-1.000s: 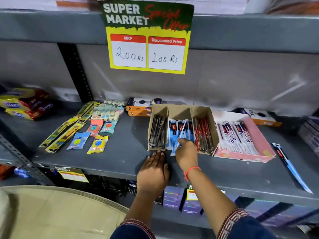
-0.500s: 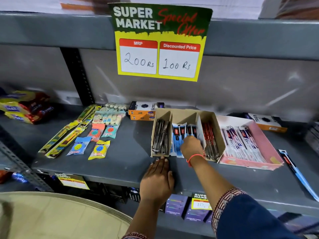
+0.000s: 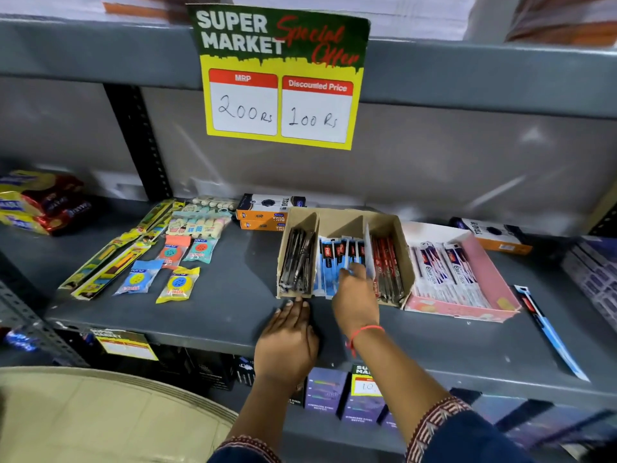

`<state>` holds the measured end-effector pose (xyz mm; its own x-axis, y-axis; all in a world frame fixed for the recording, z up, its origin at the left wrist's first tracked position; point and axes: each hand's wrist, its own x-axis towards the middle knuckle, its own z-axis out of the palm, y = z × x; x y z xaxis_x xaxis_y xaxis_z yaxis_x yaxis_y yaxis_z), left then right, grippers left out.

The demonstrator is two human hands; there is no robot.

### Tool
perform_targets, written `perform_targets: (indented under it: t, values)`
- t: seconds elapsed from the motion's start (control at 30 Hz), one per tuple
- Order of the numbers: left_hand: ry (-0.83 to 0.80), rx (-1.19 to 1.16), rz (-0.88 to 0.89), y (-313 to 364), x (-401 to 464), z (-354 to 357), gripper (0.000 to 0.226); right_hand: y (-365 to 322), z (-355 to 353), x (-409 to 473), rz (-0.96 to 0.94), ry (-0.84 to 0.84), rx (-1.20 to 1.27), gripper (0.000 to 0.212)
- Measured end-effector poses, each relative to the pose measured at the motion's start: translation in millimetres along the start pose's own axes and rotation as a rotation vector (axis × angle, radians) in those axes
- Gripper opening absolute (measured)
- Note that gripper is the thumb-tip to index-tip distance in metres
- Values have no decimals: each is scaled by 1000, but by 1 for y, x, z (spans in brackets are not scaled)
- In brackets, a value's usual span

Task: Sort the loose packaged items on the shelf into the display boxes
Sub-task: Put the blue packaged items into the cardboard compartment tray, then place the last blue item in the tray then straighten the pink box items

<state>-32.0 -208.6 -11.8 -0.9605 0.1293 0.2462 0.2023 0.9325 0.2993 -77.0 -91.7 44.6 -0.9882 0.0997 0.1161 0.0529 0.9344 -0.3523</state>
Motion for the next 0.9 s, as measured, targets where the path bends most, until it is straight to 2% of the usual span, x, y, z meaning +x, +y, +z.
perform_targets:
  t: [0.1, 0.17, 0.23, 0.33, 0.43, 0.5, 0.6, 0.73, 0.9]
  values:
    - [-22, 54, -29, 5, 0, -4, 49, 20, -6, -23, -93, 91, 121, 52]
    - [3, 58, -65, 11, 1, -3, 54, 42, -12, -32, -152, 235, 203, 47]
    - [-4, 69, -125, 22, 0, -1, 60, 72, -23, -38, -124, 373, 136, 37]
    - [-29, 91, -251, 41, 0, 6, 57, 130, -46, -50, 20, 506, 7, 31]
    - [-35, 108, -295, 53, 2, 10, 55, 190, -66, -59, 352, 585, 76, 23]
    - [-69, 90, -295, 61, 2, 10, 54, 220, -74, -60, 550, 530, 62, 23]
    - [-132, 83, -252, 78, 3, 12, 54, 249, -80, -54, 654, 359, -10, 28]
    - [-183, 72, -221, 97, 9, 15, 55, 266, -88, -41, 660, 148, -57, 33]
    - [-217, 75, -215, 113, 16, 22, 58, 279, -90, -18, 641, 76, -18, 35]
